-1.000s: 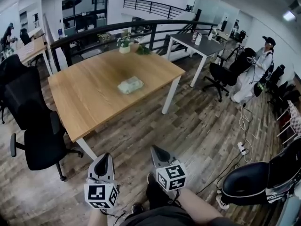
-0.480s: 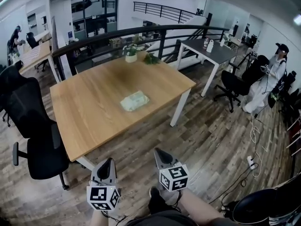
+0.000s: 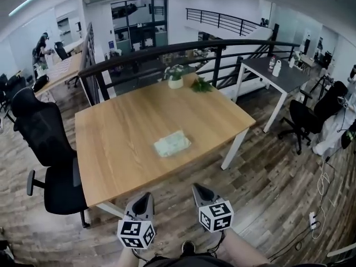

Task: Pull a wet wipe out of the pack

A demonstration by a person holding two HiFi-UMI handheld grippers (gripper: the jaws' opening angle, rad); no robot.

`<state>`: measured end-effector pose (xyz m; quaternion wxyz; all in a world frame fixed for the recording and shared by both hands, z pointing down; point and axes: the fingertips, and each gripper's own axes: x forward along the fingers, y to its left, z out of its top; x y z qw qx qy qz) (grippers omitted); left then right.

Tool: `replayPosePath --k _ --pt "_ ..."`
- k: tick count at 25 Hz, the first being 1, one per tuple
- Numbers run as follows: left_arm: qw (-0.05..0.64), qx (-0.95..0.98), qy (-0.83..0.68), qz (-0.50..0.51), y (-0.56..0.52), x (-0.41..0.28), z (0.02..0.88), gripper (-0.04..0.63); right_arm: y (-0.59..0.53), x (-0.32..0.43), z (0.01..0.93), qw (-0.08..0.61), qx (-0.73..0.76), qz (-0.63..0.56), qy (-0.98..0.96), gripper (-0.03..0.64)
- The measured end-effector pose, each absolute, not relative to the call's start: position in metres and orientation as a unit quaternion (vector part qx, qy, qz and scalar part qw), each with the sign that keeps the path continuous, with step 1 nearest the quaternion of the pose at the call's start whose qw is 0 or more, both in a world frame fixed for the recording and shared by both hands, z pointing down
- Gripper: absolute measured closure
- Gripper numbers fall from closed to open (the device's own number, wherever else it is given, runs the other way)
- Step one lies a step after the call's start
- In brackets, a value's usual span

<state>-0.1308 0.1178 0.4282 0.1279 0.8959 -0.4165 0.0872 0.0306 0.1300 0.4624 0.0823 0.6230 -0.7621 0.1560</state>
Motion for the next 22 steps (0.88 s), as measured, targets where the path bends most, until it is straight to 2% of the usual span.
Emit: replayPosePath --k 14,22 --pt "0.128 0.899 -0.405 0.107 0.081 -0.076 0.438 0.58 0.091 0.074 0.485 0.093 0.613 0.185 -0.763 0.592" --pt "0.143 0.902 -0.396 0.095 0.012 -0.061 0.461 0.578 0.036 0.091 0.497 0.119 0.619 0.178 -0.756 0.591"
